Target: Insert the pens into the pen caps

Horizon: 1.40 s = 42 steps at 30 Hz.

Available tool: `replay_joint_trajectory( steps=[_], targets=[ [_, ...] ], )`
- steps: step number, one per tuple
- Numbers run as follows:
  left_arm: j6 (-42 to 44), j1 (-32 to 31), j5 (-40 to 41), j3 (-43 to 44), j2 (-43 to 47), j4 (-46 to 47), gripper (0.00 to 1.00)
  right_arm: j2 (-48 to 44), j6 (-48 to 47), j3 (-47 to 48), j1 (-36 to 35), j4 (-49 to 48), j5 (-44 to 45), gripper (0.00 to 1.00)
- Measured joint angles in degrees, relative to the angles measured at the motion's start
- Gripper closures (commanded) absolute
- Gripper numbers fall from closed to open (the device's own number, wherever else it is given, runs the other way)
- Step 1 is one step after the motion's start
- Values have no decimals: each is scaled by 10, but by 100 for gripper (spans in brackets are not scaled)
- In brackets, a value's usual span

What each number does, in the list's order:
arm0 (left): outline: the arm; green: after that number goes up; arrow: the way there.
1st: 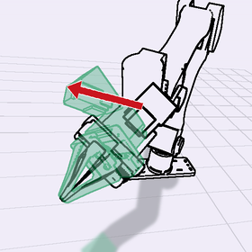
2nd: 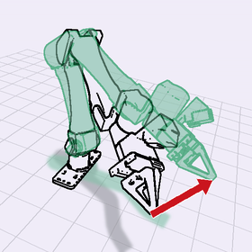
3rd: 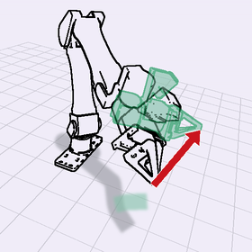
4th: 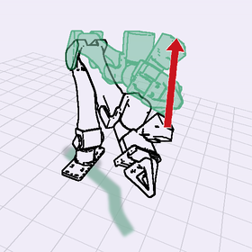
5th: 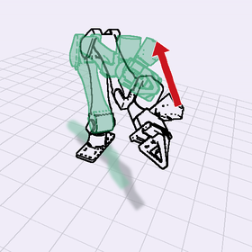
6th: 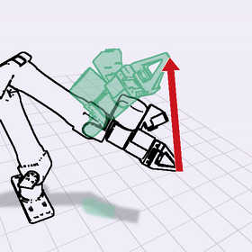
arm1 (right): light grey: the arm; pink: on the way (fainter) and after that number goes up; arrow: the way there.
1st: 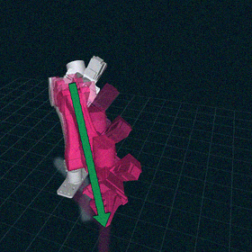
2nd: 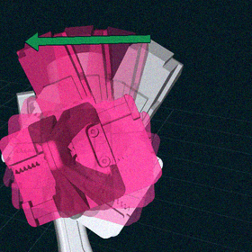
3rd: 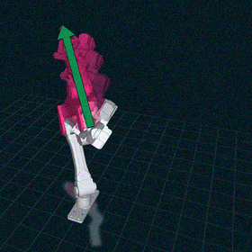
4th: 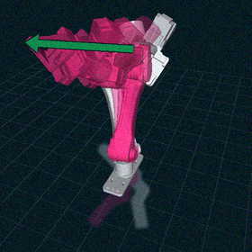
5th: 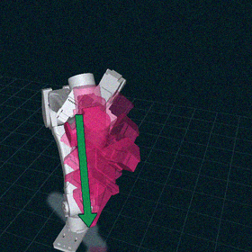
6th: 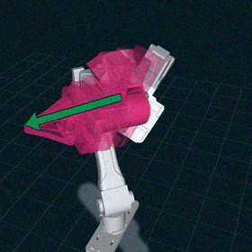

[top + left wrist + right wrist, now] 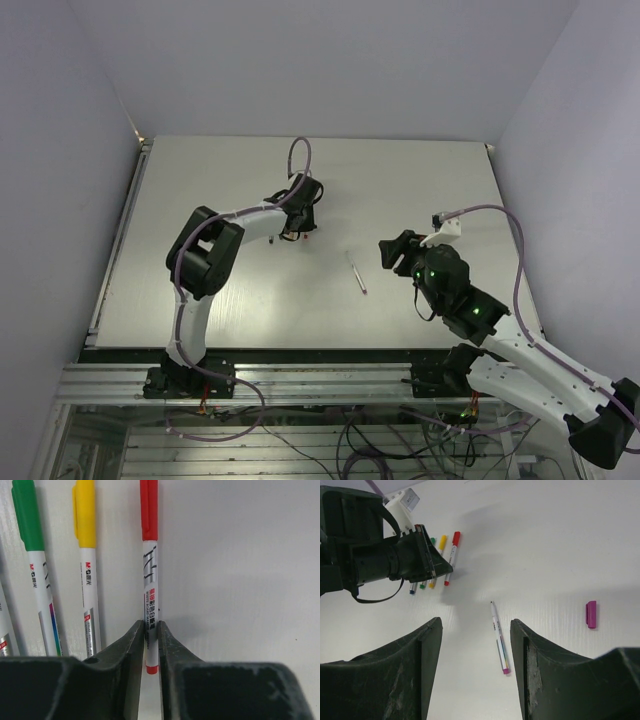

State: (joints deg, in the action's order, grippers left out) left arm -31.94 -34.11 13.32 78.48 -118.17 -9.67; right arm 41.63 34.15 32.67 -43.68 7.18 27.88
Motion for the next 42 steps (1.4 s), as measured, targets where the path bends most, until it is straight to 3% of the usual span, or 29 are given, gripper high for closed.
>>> replay_joint_trajectory(
  steps=[15, 28, 42],
  targets=[
    [5, 3, 12, 37, -9, -43, 70, 16, -5, -1, 0, -9, 0, 43],
    [13, -10, -8, 26, 56, -60, 70, 50, -16, 8, 11, -11, 62, 34],
    [6, -191, -38, -18, 78, -65, 69, 60, -5, -13, 193, 9, 1, 33]
  ],
)
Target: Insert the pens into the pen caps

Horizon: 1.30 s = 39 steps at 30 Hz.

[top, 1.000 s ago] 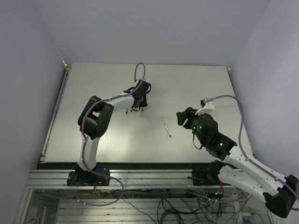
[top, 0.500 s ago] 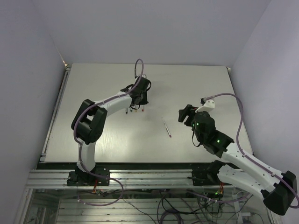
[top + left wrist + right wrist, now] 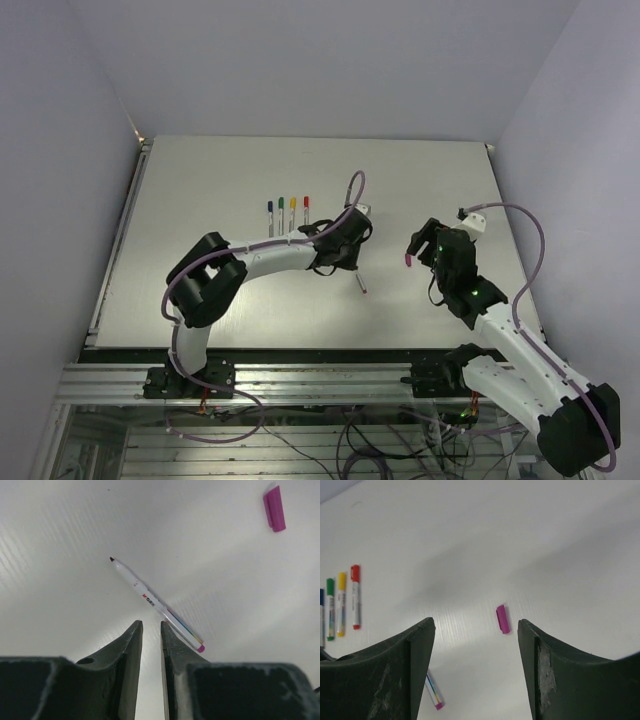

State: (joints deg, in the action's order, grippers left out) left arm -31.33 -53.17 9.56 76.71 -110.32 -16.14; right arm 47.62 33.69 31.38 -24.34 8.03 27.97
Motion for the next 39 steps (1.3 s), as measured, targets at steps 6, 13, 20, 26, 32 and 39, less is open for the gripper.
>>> replay_joint_trajectory(
  steps=[6, 13, 20, 26, 32, 39],
  targets=[
    [-19, -18, 2, 8, 1, -13, 69, 1, 10, -32, 20, -10, -42, 34],
    [-48, -25, 15, 56, -25, -41, 4, -14, 16, -52, 23, -26, -73, 32],
    [-80, -29, 15, 64, -49, -50, 4, -23, 15, -57, 25, -37, -83, 32],
    [-96, -35, 33, 83, -56, -71, 4, -24, 18, -67, 26, -44, -93, 32],
    [-112, -40, 49, 99, -83, -82, 4, -27, 21, -76, 26, -52, -102, 32],
    [-119, -44, 63, 112, -108, -98, 7, -38, 21, -85, 28, -56, -106, 32]
  ],
)
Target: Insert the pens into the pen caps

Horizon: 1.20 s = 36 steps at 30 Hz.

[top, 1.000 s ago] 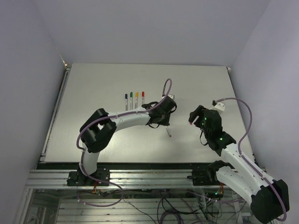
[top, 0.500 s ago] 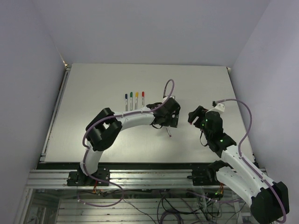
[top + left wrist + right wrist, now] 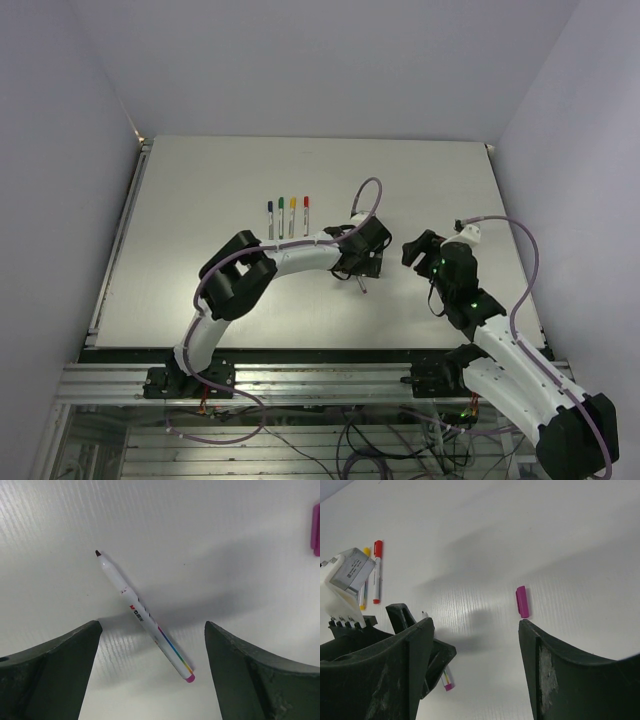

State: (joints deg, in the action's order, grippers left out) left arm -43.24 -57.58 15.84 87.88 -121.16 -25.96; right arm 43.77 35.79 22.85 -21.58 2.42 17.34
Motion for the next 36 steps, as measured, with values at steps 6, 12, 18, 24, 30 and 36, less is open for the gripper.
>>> replay_joint_trajectory(
  steps=[6, 12, 18, 24, 30, 36],
  targets=[
    [8, -1, 13, 15, -10, -23, 11, -12, 1, 0, 2, 0, 0, 32],
    [36, -8, 44, 45, -30, -66, 16, -25, 11, -1, 2, 0, 0, 32],
    [52, -12, 67, 58, -37, -93, 27, -25, 26, -1, 2, 0, 0, 32],
    [64, -19, 85, 56, -37, -105, 30, -27, 31, -1, 3, 2, 1, 32],
    [79, -19, 86, 30, -21, -98, 31, -35, 37, -1, 3, 9, 5, 31],
    [82, -19, 73, -13, 3, -65, 42, -34, 41, 2, 3, 25, 6, 31]
  ],
)
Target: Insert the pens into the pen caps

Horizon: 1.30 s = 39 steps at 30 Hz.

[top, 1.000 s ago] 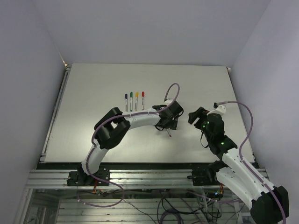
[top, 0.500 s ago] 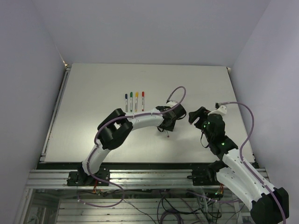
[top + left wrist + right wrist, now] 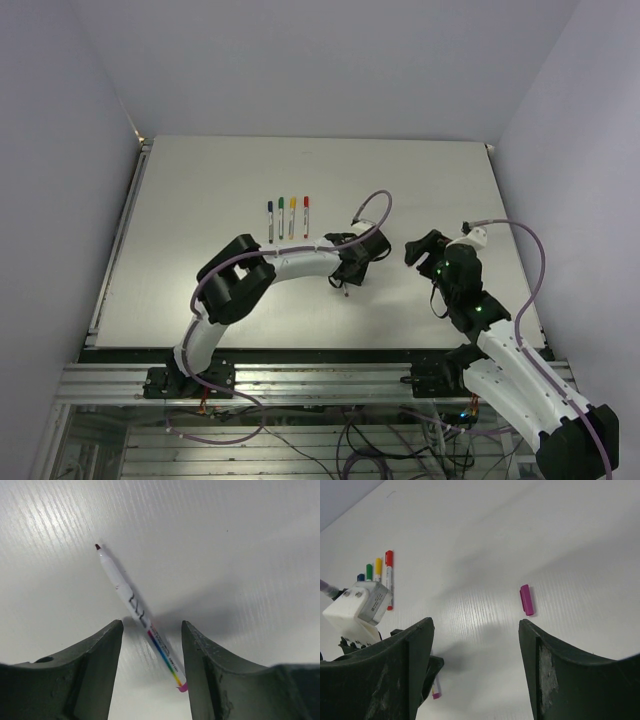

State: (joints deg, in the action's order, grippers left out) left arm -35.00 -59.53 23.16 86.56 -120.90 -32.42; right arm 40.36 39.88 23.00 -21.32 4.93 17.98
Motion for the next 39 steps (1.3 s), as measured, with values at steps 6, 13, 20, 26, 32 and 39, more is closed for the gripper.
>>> replay_joint_trajectory(
  steps=[6, 13, 20, 26, 32, 39],
  targets=[
    [8, 2, -33, -51, 27, 47, 54, 3, 3, 24, 0, 29, 6, 32],
    [45, 8, -50, -65, 34, 61, 82, 2, 11, 45, 0, 51, 12, 32],
    [70, 8, -56, -82, 41, 77, 93, 19, 17, 61, 0, 78, 32, 32],
    [78, 11, -68, -112, 57, 113, 93, 86, 14, 93, 1, 111, 59, 36],
    [92, 16, -83, -125, 67, 134, 93, 188, -6, 116, 4, 127, 60, 46],
    [107, 22, -109, -134, 73, 146, 93, 292, -40, 135, 17, 120, 37, 48]
  ],
)
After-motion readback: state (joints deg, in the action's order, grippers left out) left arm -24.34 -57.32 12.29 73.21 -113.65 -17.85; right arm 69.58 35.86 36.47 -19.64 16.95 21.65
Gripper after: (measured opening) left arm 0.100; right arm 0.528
